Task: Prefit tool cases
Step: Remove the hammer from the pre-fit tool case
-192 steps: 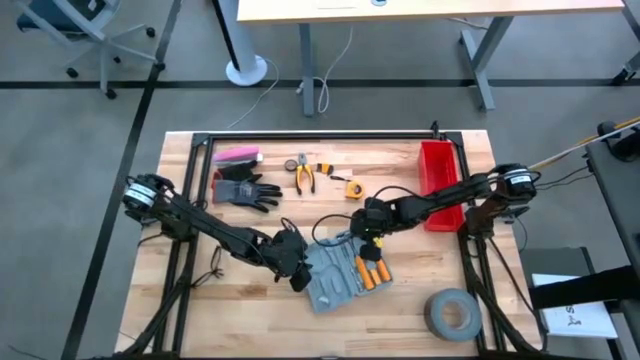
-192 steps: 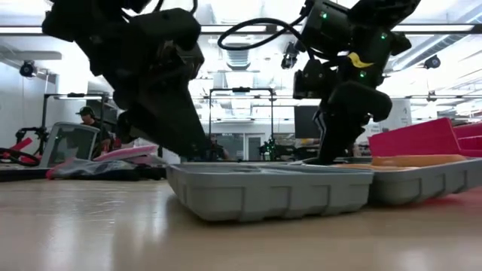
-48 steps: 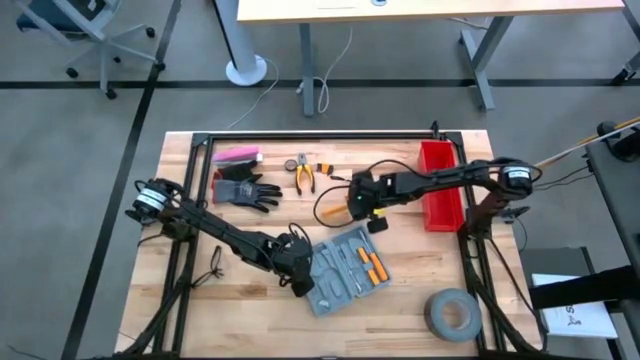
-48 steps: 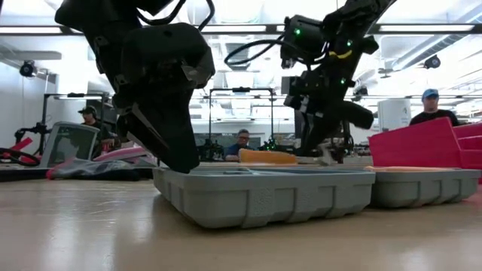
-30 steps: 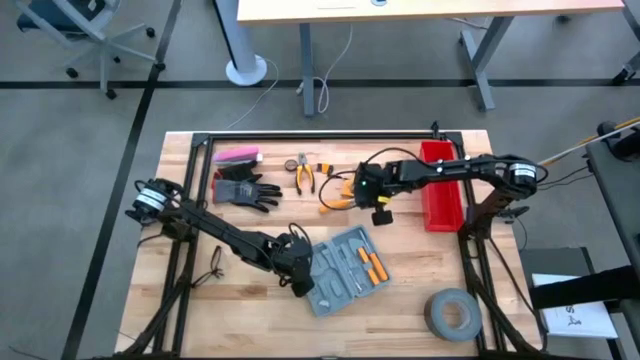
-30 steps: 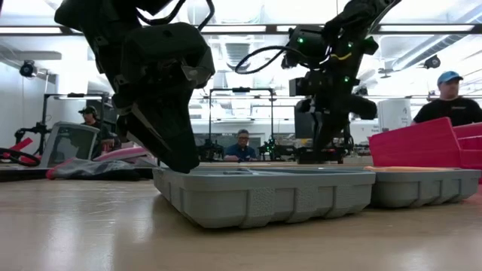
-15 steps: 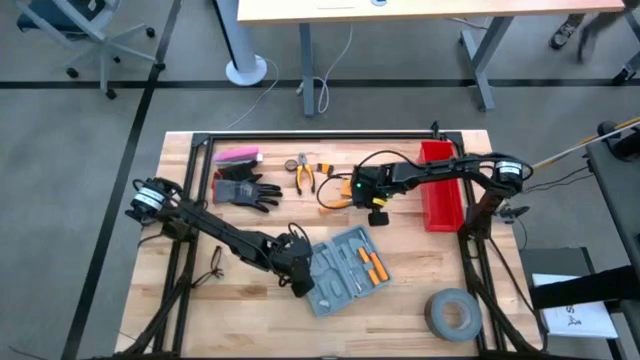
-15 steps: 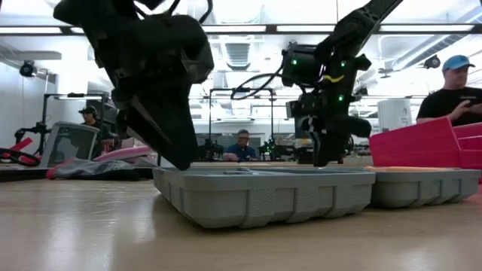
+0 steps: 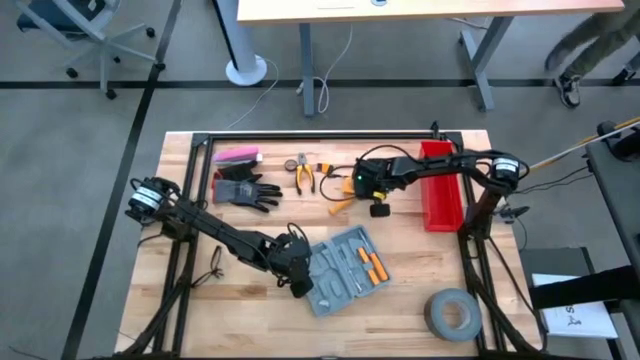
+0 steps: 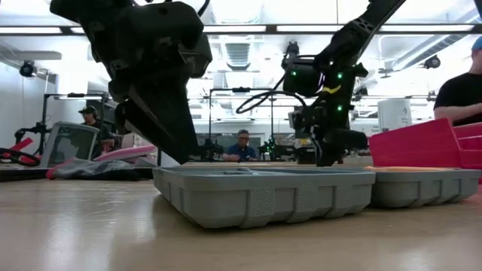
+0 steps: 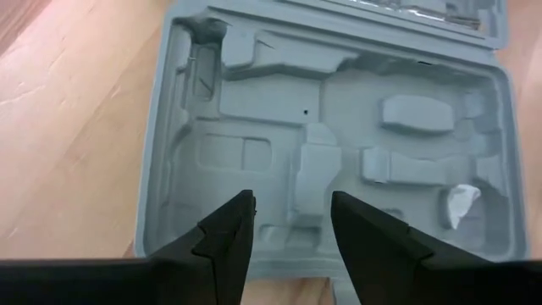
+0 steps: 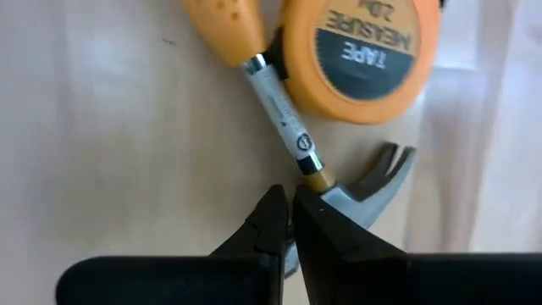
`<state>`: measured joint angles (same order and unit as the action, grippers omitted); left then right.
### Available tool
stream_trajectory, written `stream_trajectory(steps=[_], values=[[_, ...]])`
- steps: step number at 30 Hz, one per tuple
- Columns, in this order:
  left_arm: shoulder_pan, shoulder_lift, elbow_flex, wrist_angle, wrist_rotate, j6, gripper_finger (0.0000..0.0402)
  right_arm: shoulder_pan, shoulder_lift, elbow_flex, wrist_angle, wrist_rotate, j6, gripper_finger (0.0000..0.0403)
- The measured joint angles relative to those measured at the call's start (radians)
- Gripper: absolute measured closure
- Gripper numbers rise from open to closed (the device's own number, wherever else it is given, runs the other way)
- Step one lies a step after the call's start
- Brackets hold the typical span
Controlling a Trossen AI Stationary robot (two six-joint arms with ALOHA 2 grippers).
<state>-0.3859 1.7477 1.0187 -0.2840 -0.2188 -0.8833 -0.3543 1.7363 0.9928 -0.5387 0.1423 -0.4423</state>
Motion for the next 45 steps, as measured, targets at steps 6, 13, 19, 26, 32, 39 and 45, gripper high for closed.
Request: stream_trajectory(steps=[6, 13, 19, 26, 32, 39, 45], values=[[0.0, 0.0, 0.0, -0.001, -0.001, 0.001, 0.0237, -0.045, 0.0, 0.0, 0.055, 0.113, -0.05, 0.0395], [-0.002, 0.0, 0.0, -0.001, -0.002, -0.001, 0.0237, -0.045, -0.027, 0.0, 0.101, 0.142, -0.032, 0.0395], [-0.006, 0.0, 0.0, -0.001, -0.002, -0.008, 0.0237, -0.041, -0.074, 0.002, -0.06, -0.077, 0.043, 0.0395], [-0.006, 0.0, 0.0, -0.001, -0.003, -0.001, 0.0237, -0.042, -0.048, -0.001, -0.074, -0.066, 0.052, 0.0395], [-0.007, 0.0, 0.0, -0.001, -0.003, -0.003, 0.0237, -0.06, -0.001, -0.002, -0.068, 0.0, 0.058, 0.04], [-0.009, 0.0, 0.0, -0.001, -0.001, -0.009, 0.0237, -0.083, 0.038, -0.002, 0.011, 0.123, 0.059, 0.0403], [-0.011, 0.0, 0.0, -0.001, 0.0, -0.016, 0.0237, -0.111, 0.041, -0.002, 0.088, 0.187, 0.019, 0.0403]])
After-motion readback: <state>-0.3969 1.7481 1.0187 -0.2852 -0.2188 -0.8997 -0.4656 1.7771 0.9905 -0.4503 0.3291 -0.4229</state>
